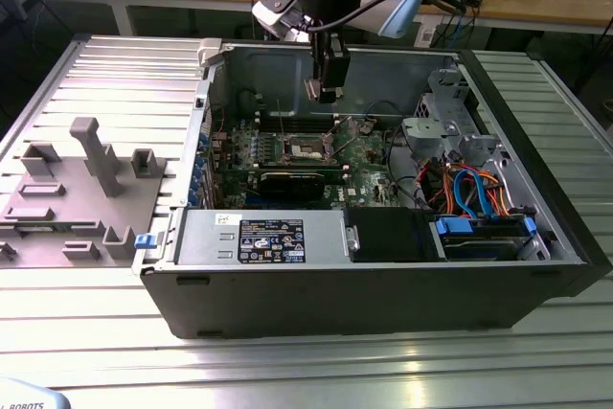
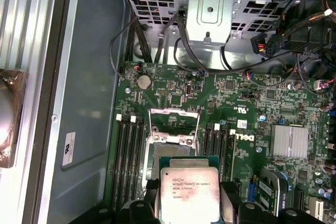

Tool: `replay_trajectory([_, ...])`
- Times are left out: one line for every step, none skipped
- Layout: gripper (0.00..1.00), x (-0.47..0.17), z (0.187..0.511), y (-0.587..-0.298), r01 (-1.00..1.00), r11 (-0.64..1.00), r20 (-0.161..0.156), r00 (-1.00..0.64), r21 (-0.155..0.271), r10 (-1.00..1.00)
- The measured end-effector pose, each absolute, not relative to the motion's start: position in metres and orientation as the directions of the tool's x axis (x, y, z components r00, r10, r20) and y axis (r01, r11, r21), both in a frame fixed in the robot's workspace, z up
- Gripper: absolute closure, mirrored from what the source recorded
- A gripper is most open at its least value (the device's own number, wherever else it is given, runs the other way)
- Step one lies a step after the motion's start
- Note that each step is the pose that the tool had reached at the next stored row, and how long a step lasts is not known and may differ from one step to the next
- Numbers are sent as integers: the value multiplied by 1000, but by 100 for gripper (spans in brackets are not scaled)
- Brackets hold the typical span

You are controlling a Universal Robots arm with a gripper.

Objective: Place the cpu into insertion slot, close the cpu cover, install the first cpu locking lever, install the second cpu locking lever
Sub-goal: 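Place the cpu into insertion slot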

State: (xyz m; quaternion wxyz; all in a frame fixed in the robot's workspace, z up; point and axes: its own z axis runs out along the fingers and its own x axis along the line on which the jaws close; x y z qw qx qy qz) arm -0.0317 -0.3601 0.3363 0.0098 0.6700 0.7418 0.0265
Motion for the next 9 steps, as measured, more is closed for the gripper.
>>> replay_trajectory([46,-32,336,-360,994,100,21,-101,52,995])
replay_trajectory([46,-32,336,-360,994,99,21,-100,52,995])
replay_trajectory([46,-32,336,-360,995,90,21,-92,52,996])
replay_trajectory([46,-32,336,-360,995,86,21,-88,52,996])
replay_trajectory([46,-32,336,-360,995,82,21,-83,52,996])
replay_trajectory([46,-32,336,-360,995,80,21,-82,52,996])
replay_trajectory([46,-32,336,-360,996,79,21,-80,52,997])
replay_trajectory([46,-32,336,-360,996,78,21,-79,52,997])
replay_trajectory([46,-32,336,-360,996,77,21,-78,52,997])
